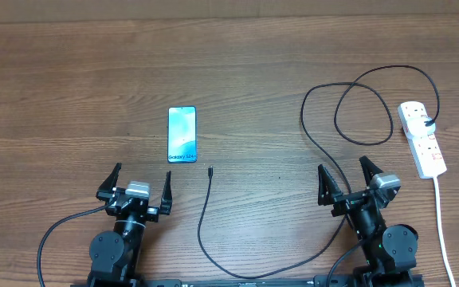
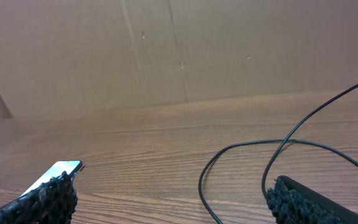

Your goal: Plug charger to phone and switch on socket

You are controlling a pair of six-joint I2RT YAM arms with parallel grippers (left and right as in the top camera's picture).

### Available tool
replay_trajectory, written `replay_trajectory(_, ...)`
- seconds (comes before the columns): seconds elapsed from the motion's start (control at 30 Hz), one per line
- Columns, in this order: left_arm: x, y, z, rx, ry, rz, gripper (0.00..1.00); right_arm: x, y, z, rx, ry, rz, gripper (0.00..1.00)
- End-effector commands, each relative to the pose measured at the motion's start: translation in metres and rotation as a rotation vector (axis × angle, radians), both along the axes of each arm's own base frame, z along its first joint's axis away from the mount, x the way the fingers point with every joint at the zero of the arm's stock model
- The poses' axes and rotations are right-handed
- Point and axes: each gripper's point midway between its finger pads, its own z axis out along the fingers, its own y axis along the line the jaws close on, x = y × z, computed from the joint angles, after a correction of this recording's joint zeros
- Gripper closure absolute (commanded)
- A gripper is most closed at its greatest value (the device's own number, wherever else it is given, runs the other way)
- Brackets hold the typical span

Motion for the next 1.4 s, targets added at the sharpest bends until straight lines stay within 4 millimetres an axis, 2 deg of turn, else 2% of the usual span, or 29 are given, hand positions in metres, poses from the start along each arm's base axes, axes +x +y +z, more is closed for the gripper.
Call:
replay_trajectory(0.0, 0.000, 0.000, 0.000, 0.010, -0.007, -0.003, 0.00, 0.000, 0.000, -0.002, -0.004, -0.005, -0.004, 0.00)
replay_trajectory(1.13, 0.000, -0.001, 0.001, 0.009, -0.008, -0.009, 0.00, 0.000, 0.000, 0.000, -0.002, -0.012, 0.000, 0.00)
replay_trajectory(1.37, 0.000, -0.001, 0.000, 0.009, -0.007, -0.010, 0.00, -0.006, 0.020, 0.001, 0.003, -0.015, 0.119, 0.00)
